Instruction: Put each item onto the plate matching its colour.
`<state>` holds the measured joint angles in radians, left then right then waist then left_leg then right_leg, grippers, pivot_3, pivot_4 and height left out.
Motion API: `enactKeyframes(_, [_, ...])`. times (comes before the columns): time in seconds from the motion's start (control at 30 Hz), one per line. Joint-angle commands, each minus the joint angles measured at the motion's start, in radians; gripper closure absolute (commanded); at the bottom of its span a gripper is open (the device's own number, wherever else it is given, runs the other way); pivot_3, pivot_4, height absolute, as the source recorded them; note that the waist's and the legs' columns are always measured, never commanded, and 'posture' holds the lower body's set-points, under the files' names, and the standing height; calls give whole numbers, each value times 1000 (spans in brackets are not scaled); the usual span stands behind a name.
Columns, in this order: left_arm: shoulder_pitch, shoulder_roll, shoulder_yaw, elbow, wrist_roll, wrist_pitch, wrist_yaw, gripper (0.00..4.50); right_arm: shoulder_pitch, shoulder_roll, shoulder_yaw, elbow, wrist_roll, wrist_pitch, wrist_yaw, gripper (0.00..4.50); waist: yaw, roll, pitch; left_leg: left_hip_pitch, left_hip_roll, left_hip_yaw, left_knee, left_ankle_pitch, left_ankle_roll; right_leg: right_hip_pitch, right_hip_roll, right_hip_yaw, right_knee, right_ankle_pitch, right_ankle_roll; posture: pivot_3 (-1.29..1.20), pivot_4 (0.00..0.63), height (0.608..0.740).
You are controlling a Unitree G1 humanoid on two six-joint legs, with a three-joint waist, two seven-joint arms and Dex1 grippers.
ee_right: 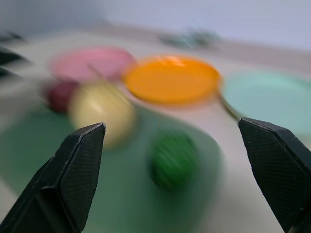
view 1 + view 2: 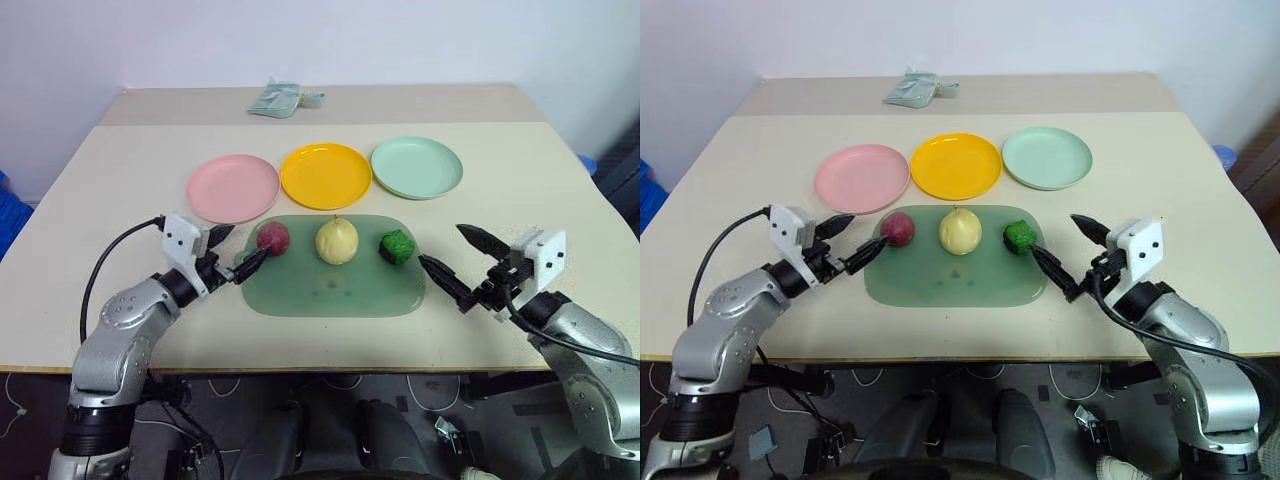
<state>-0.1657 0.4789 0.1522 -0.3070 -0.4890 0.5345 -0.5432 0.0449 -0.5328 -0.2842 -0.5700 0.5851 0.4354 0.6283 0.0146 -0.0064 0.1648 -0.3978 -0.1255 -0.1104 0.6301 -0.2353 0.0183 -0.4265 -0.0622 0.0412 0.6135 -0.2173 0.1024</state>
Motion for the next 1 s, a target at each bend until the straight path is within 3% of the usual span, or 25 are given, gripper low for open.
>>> enactKeyframes(0.03, [-92,-1,10,-17,-29,156,93,0,-55,-31,44,-22,36,-30,82,60,0,0,0,0,0,0,1,0,0,0,0,0,0,0,1,0,150,740])
enactKeyframes(0.3, [-255,-27,-71,67,44,258,175,0,-185,-49,133,66,-27,-59,128,60,0,-1,0,0,0,0,0,1,2,0,0,0,0,1,1,0,150,740])
enactKeyframes(0.7, [-330,-51,-210,230,166,239,157,0,-189,-48,137,80,-65,-97,121,60,0,0,0,0,0,0,0,0,0,0,0,0,1,1,1,0,150,740])
enactKeyframes(0.8, [-334,-56,-218,237,167,266,146,864,-184,-52,130,82,-65,-101,121,0,-2,0,0,0,0,0,0,0,0,-1,0,0,1,1,1,0,150,740])
enactKeyframes(0.9, [-324,-54,-214,229,172,276,138,2146,-183,-53,122,85,-67,-102,118,0,-1,0,0,0,0,0,0,0,0,-1,0,0,1,1,1,0,150,740])
enactKeyframes(1.0, [-322,-56,-203,217,181,250,137,2197,-183,-47,125,84,-72,-102,109,0,-1,0,0,0,0,0,0,0,0,-1,0,0,1,1,1,0,150,740])
